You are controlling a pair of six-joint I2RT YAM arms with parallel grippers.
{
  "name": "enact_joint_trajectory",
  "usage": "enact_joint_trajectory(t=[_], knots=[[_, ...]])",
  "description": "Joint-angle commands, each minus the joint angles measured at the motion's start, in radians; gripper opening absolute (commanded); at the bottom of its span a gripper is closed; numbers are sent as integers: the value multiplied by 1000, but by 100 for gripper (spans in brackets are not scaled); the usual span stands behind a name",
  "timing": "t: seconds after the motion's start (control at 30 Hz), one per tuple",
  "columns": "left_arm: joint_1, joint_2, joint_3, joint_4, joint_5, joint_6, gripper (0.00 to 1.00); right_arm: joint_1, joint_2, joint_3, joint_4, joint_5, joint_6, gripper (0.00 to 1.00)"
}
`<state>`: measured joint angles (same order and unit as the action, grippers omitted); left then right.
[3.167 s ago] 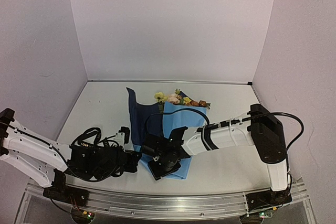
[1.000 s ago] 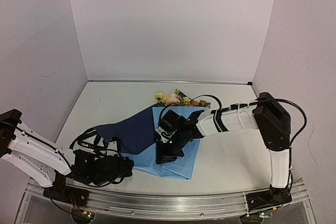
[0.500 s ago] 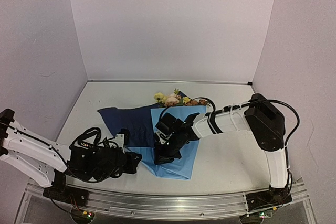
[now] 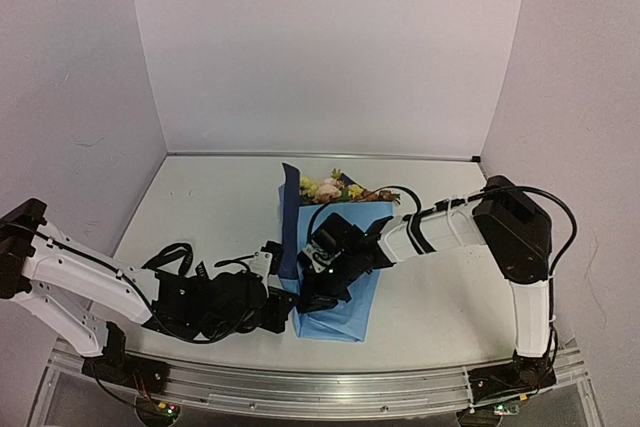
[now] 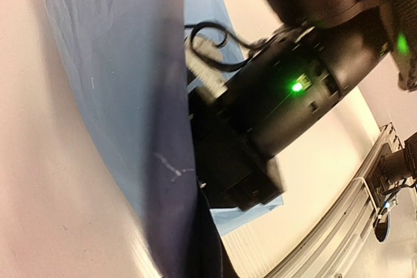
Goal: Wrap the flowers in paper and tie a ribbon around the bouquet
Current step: Press the fold line on the 2/3-folded wrapping paper, then fold the 2/3-folded wrapping paper at the center of the board.
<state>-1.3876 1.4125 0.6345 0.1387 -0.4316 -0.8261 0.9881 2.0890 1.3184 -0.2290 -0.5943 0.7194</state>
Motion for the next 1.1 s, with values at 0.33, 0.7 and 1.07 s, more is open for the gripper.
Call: enact_joint_trajectory(t=[0.33, 0.7, 1.07], knots=[[-2, 67, 76, 57, 50, 76, 0, -36, -272, -153, -44, 56, -87, 10], [5, 91, 105, 55, 88, 111, 0, -43, -224, -227, -26, 85, -49, 9], [57, 246, 211, 62, 253, 172, 0, -47, -328, -353, 23, 190, -12, 8]])
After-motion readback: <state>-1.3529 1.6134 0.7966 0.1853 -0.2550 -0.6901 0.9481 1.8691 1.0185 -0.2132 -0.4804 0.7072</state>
